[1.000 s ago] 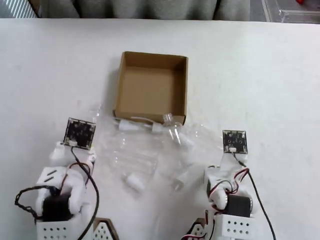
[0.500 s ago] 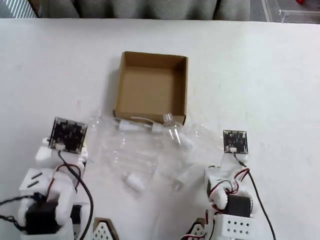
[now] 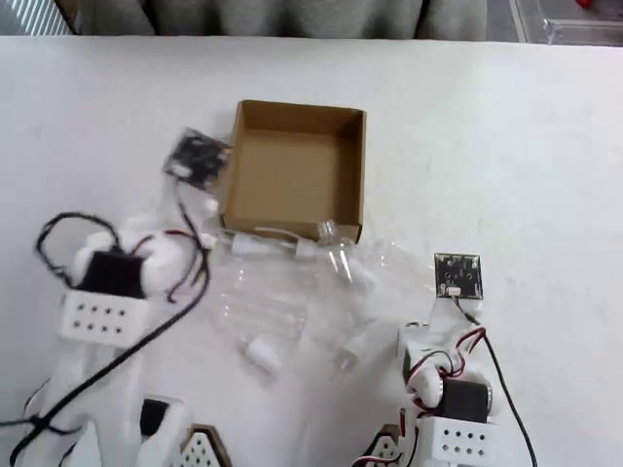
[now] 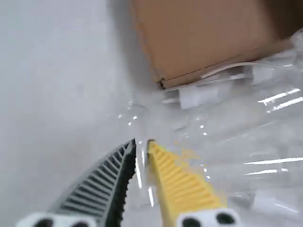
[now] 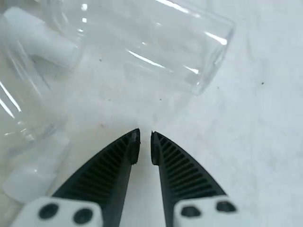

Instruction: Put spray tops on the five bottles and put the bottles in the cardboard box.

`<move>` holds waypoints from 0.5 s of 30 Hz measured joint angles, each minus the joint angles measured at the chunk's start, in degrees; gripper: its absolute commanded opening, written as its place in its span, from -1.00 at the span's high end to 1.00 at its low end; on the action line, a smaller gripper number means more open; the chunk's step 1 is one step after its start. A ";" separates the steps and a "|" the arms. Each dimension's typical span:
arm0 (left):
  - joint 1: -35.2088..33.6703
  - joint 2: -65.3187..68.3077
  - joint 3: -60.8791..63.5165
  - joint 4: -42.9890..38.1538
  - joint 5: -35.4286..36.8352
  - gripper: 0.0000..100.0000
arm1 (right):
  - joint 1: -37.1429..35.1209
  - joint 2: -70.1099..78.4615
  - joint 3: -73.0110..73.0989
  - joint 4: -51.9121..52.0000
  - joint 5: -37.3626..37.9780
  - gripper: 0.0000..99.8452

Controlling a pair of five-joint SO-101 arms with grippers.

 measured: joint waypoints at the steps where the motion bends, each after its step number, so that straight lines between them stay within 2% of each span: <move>1: 2.29 1.14 0.00 -0.97 0.00 0.53 | 0.00 0.00 0.00 0.00 0.00 0.97; 8: 17.05 7.74 0.00 -8.18 0.00 0.61 | 0.00 0.00 0.00 0.00 0.00 0.97; 15: 23.30 22.59 -2.90 -17.93 0.00 0.61 | 0.00 0.00 0.00 0.00 0.00 0.97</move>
